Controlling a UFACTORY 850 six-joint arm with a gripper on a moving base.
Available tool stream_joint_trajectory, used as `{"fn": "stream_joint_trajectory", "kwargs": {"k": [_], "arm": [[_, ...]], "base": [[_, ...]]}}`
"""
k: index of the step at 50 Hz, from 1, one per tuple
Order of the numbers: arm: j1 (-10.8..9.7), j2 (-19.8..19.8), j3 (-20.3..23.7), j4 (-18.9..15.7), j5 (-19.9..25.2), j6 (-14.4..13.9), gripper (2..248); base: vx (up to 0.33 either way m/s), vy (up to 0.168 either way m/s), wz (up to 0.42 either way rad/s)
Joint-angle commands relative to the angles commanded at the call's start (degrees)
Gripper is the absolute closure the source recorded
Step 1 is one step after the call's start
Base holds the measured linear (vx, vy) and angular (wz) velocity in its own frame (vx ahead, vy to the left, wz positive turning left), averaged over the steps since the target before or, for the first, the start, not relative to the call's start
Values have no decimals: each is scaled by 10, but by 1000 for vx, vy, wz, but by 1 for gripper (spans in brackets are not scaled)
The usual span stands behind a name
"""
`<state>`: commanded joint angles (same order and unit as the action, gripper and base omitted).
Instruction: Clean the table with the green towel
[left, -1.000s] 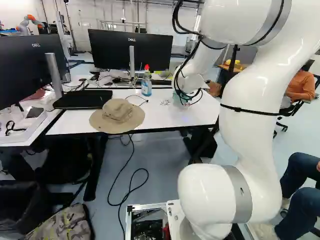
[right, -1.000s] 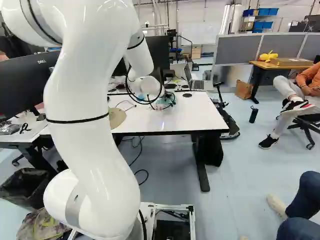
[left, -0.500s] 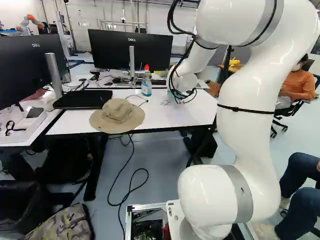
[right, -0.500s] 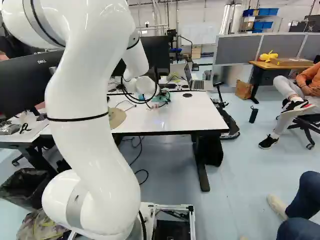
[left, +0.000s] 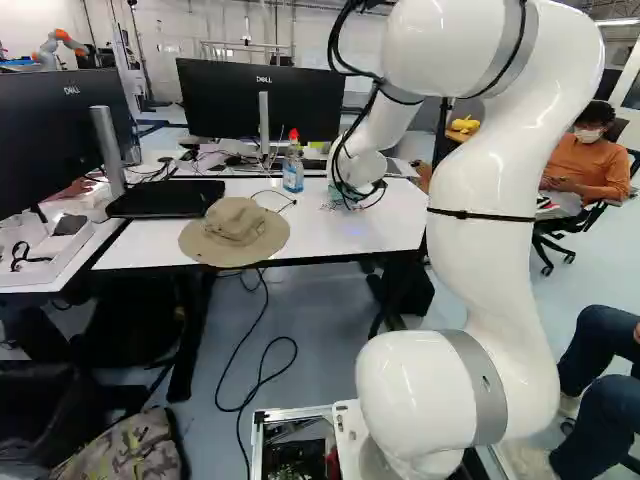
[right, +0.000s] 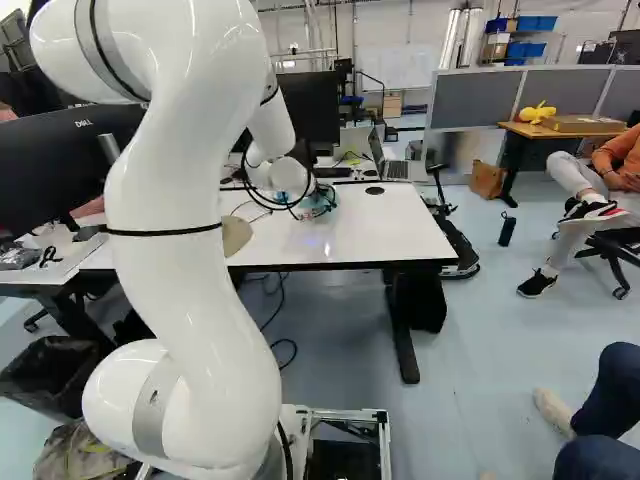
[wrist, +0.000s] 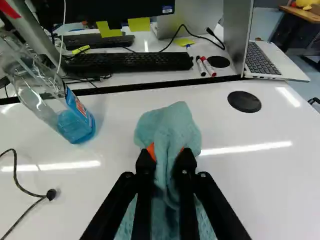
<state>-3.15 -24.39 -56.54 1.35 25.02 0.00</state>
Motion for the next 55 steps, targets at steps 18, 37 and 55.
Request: {"fn": "stream_joint_trajectory", "kwargs": {"k": [18,37,55], "arm": [[0,-7,-1,0,0,0,196],[0,-7,-1,0,-29,0,196],[0,-7,-1,0,-65,0,196]], "base": [[0,0,0],[0,0,0],[0,0,0]]}}
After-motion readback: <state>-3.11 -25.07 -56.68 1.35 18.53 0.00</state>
